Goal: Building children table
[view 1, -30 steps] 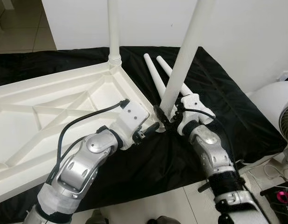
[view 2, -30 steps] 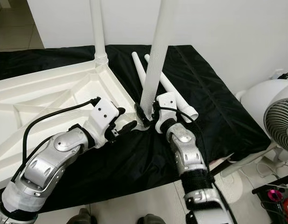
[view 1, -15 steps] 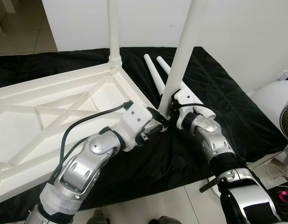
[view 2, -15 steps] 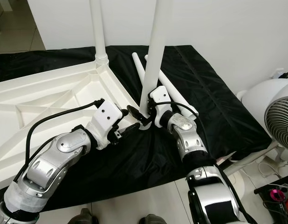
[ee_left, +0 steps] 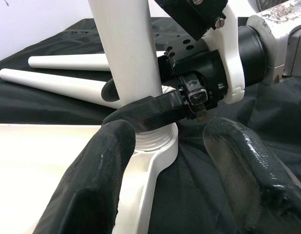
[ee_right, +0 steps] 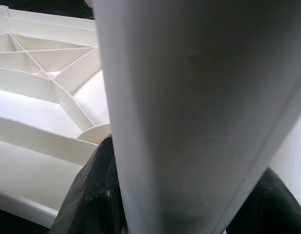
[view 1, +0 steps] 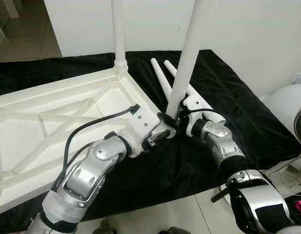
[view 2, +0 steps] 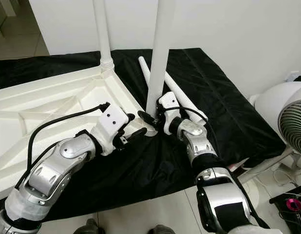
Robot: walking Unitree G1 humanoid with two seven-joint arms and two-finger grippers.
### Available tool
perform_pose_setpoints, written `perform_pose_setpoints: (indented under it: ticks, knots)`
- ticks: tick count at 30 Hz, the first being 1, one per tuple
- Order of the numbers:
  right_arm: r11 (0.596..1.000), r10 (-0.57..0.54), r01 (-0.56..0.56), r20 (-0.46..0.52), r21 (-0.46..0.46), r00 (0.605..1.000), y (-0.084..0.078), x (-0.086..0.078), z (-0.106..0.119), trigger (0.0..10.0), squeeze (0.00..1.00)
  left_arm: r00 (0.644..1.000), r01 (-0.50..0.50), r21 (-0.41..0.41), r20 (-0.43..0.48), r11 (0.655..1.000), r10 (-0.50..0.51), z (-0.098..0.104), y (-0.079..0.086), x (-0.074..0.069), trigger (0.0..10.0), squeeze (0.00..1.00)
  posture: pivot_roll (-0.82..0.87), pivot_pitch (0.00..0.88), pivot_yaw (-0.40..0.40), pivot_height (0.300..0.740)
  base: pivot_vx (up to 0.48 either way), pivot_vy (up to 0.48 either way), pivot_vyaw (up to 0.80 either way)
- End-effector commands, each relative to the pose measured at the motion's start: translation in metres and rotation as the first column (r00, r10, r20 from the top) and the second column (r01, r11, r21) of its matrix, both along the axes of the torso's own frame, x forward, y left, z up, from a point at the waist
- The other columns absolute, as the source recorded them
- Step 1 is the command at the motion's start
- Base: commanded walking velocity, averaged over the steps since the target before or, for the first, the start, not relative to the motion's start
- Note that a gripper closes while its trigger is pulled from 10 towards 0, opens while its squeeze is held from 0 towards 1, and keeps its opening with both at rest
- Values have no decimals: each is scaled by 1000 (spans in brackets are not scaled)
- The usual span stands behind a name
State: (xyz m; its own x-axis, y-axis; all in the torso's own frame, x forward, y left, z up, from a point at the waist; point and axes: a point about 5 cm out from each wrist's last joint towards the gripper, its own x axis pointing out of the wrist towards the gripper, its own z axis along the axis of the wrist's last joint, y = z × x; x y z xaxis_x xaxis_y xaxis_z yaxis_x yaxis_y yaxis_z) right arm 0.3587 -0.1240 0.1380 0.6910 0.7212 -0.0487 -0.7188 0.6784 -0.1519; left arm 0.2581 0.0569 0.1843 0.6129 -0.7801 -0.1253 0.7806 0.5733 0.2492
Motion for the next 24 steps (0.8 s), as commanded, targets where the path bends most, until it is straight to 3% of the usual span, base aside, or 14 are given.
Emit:
perform_pose_setpoints:
  ticks: [1,4,6,9,15,17,18,20,21,24]
  knots:
    - [1000,-24,23,-49,-8,999,-4,-3,-12,10000,0,1000,19,20,2,1000,-20,-1,-1,0,10000,0,-7,5,-23,740,0,0,0]
    - [1000,-30,30,-56,3,998,-4,-3,-13,10000,0,1000,20,21,1,1000,-20,-1,-1,0,10000,0,-7,5,-23,740,0,0,0]
    - [985,-162,166,-70,50,984,-1,-1,-16,10000,0,1000,28,13,-11,1000,-28,-3,-2,-3,10000,0,-17,1,-28,740,0,0,0]
    - [964,-260,262,-38,44,965,-4,1,-14,10000,0,999,30,9,-15,1000,-30,-4,-3,-4,10000,0,-18,1,-30,740,0,0,0]
    - [921,-374,379,-68,88,925,-4,3,-12,10000,0,999,29,5,-19,1000,-29,-6,-5,-4,10000,0,-26,0,-44,740,0,0,0]
    - [870,-466,478,-115,121,877,-1,2,-13,10000,0,999,25,0,-20,1000,-25,-7,-5,-4,10000,0,-33,0,-53,740,0,0,0]
    - [870,-466,478,-115,121,877,-1,2,-13,10000,0,999,25,0,-20,1000,-25,-7,-5,-4,10000,0,-33,0,-53,740,0,0,0]
    - [820,-538,557,-151,132,829,2,-1,-16,10000,0,1000,21,-3,-20,1000,-21,-8,-5,-3,10000,0,-34,0,-57,740,0,0,0]
    - [820,-538,557,-151,132,829,2,-1,-16,10000,0,1000,21,-3,-20,1000,-21,-8,-5,-3,10000,0,-34,0,-57,740,0,0,0]
    - [703,-672,695,-180,152,719,14,-18,-17,10000,0,1000,15,-12,-22,1000,-16,-8,-6,-3,10000,0,-39,0,-59,740,0,0,0]
